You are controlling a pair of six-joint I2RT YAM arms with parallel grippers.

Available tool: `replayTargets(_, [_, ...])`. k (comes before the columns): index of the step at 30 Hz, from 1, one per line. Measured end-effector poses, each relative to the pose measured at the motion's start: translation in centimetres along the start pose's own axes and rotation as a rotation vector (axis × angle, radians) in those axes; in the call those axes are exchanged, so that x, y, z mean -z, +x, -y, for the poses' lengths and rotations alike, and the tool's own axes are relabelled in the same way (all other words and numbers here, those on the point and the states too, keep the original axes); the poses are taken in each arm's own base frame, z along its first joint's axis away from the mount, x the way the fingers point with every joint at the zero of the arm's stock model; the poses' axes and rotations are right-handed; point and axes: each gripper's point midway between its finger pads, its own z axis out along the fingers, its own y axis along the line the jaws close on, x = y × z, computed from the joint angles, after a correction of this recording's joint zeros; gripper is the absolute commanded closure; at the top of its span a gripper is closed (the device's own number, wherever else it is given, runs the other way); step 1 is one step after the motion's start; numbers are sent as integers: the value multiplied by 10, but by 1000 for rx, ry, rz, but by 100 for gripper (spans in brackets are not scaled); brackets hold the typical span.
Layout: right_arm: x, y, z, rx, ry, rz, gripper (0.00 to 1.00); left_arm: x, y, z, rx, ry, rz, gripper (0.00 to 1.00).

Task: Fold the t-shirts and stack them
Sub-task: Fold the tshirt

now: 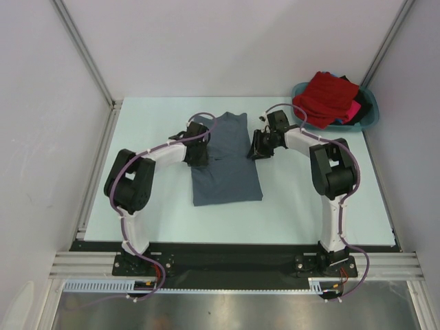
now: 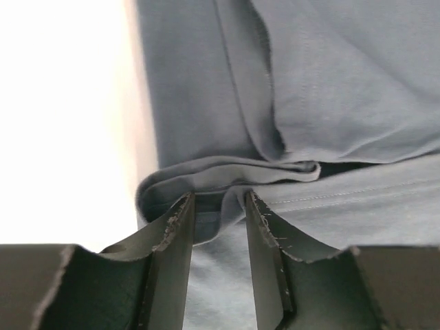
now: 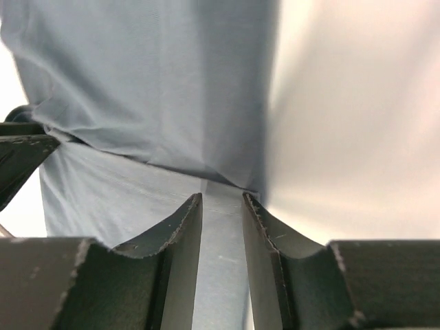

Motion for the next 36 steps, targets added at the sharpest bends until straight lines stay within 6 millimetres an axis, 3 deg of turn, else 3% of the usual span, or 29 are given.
replayTargets(6, [4,-9,21,-5,94,44,64,7,-1,-10,-23,-33,33,47])
replayTargets(12, [28,-7,33,3,174,78,63,48,-12,-11,-13,27,130,43])
replayTargets(17, [59,-17,-3,66,138,143,61,99,-33,10,-4,182,259,42])
replayTargets(21, [77,-20,-35,119,87,182,61,121,-33,23,-10,279,293,43])
replayTargets(26, [73,-1,-55,152,36,140,61,113,-7,28,-4,318,197,44])
replayTargets(31, [61,27,-60,150,4,66,61,85,33,20,24,284,49,46])
replayTargets(36, [50,32,-61,137,-23,38,61,59,62,12,36,237,-67,46])
